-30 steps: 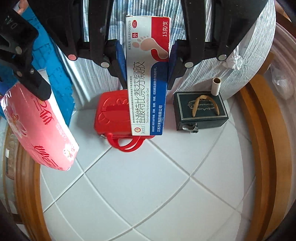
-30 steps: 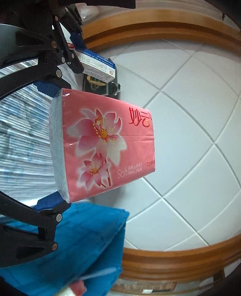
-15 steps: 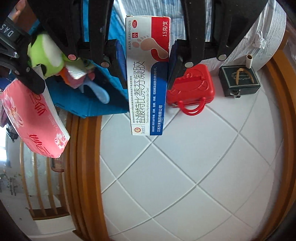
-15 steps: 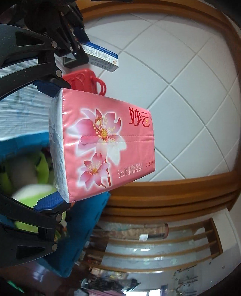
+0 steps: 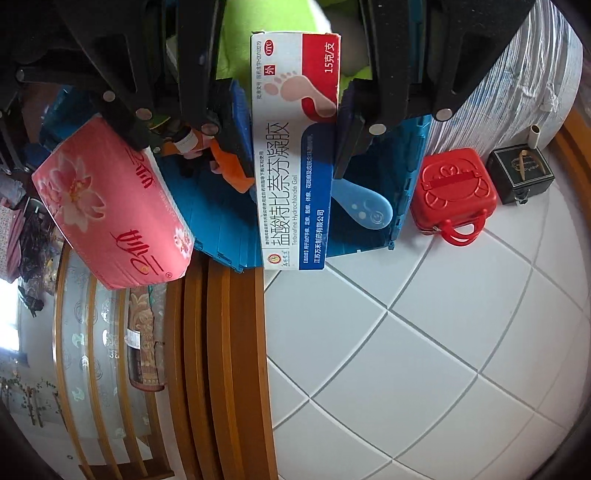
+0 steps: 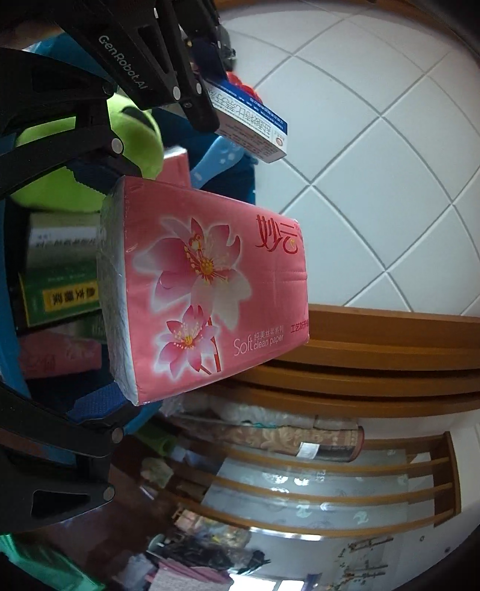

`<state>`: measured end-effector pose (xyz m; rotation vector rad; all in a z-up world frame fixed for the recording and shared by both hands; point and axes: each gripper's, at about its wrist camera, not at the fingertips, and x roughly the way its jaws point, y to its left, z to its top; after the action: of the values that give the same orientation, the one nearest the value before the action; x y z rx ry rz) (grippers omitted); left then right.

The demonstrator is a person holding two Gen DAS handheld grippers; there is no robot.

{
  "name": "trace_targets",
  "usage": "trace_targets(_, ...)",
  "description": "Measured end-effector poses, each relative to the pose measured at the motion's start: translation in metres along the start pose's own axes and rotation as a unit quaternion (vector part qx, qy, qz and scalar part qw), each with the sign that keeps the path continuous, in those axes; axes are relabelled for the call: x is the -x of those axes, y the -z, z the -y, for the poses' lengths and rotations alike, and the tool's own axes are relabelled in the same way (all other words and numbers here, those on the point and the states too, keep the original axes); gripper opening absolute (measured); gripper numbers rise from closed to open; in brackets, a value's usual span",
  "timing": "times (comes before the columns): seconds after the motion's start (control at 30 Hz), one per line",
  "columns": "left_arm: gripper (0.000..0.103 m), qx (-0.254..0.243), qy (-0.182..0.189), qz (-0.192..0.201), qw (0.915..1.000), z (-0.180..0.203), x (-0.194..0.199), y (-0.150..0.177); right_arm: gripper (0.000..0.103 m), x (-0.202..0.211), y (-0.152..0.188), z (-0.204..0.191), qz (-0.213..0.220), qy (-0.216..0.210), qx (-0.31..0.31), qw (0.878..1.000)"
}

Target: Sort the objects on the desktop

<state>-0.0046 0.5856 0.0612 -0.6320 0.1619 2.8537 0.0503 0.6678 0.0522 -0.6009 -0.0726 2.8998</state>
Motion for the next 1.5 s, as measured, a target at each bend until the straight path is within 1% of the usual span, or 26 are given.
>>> trace_targets(0.13, 0.039, -0.002, -0.015, -0.008, 0.9999, 0.017, -0.011, -0.002, 0.088, -0.019, 0.013, 0.016, -0.021, -0.015, 0.004, 1.0)
trace_targets(0.23, 0.039, -0.001, -0.026, -0.014, 0.9996, 0.019, -0.017, -0.003, 0.088, -0.03, 0.021, 0.021, -0.036, -0.022, 0.011, 0.999)
trace_targets(0.3, 0.039, 0.01, -0.031, -0.016, 0.9994, 0.013, -0.02, -0.003, 0.089, -0.04, 0.022, 0.024, -0.05, -0.028, 0.014, 0.998)
trace_targets(0.33, 0.046, 0.015, -0.033, -0.018, 0.9992, 0.01, -0.021, -0.003, 0.09, -0.044, 0.022, 0.026, -0.051, -0.031, 0.013, 0.998)
trace_targets(0.37, 0.062, 0.019, -0.037, -0.02, 0.999, 0.007, -0.022, -0.003, 0.092, -0.045, 0.023, 0.024, -0.053, -0.032, 0.013, 0.998)
trace_targets(0.4, 0.071, 0.023, -0.041, -0.02, 0.9987, 0.004, -0.022, -0.003, 0.093, -0.047, 0.022, 0.024, -0.053, -0.031, 0.015, 0.998)
trace_targets(0.43, 0.086, 0.026, -0.044, -0.018, 0.9985, 0.0, -0.021, -0.003, 0.096, -0.047, 0.022, 0.022, -0.052, -0.029, 0.017, 0.998)
trace_targets(0.47, 0.091, 0.028, -0.046, -0.013, 0.9985, -0.002, -0.018, -0.002, 0.102, -0.047, 0.022, 0.021, -0.051, -0.028, 0.018, 0.998)
trace_targets(0.5, 0.092, 0.029, -0.047, -0.009, 0.9984, -0.004, -0.015, -0.002, 0.103, -0.046, 0.021, 0.02, -0.049, -0.028, 0.018, 0.998)
trace_targets(0.57, 0.1, 0.03, -0.045, -0.006, 0.9985, -0.009, -0.009, -0.002, 0.103, -0.044, 0.019, 0.019, -0.049, -0.029, 0.02, 0.998)
trace_targets(0.67, 0.103, 0.036, -0.04, 0.001, 0.9986, -0.017, 0.006, 0.0, 0.103, -0.037, 0.017, 0.017, -0.047, -0.029, 0.021, 0.998)
trace_targets(0.83, 0.103, 0.059, -0.03, -0.008, 0.9978, -0.035, 0.028, 0.009, 0.103, -0.011, 0.017, 0.01, -0.038, -0.027, 0.02, 0.999)
trace_targets(0.93, 0.103, 0.07, -0.038, -0.007, 0.9968, -0.046, 0.045, 0.017, 0.103, 0.007, 0.019, 0.005, -0.033, -0.026, 0.02, 0.999)
trace_targets(1.03, 0.103, 0.062, -0.042, -0.006, 0.9972, -0.051, 0.062, 0.024, 0.103, 0.025, 0.022, -0.002, -0.037, -0.037, 0.019, 0.998)
trace_targets(1.17, 0.103, 0.047, -0.042, -0.004, 0.998, -0.054, 0.085, 0.035, 0.103, 0.051, 0.026, -0.011, -0.037, -0.041, 0.016, 0.998)
trace_targets(1.3, 0.103, 0.041, -0.029, -0.009, 0.9987, -0.056, 0.104, 0.044, 0.103, 0.075, 0.029, -0.018, -0.033, -0.034, 0.021, 0.999)
trace_targets(1.5, 0.103, 0.04, -0.022, -0.007, 0.9989, -0.058, 0.126, 0.05, 0.103, 0.103, 0.033, -0.024, -0.03, -0.024, 0.022, 0.999)
